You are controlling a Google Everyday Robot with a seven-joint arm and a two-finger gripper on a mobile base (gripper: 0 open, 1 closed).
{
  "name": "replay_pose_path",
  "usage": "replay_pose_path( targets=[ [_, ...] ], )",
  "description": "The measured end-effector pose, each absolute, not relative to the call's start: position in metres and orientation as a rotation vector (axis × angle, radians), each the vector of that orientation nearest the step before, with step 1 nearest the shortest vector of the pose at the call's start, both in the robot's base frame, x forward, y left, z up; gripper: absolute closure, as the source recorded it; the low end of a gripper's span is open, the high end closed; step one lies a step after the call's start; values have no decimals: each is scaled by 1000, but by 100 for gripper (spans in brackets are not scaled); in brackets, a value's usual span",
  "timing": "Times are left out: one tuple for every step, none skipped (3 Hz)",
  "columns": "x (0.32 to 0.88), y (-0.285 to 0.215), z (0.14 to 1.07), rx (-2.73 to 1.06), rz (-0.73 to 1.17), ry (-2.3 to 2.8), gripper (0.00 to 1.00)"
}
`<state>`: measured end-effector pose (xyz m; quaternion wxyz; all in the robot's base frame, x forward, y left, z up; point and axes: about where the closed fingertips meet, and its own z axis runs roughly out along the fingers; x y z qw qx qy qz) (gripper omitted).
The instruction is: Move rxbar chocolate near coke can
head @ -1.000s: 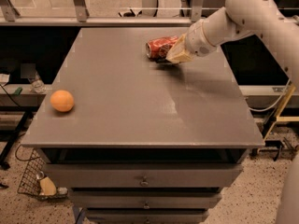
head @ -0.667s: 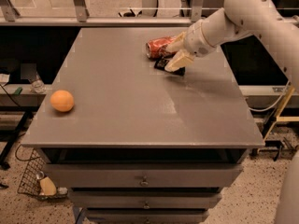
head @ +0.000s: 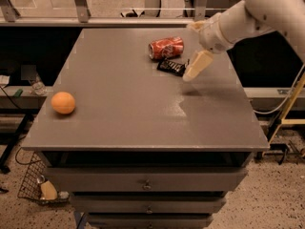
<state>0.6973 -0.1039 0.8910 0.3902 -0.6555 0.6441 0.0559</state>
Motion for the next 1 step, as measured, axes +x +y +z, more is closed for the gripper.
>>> replay_pose_path(
  targets=[
    [678,-156,925,-1541,34,1701,0]
  ],
)
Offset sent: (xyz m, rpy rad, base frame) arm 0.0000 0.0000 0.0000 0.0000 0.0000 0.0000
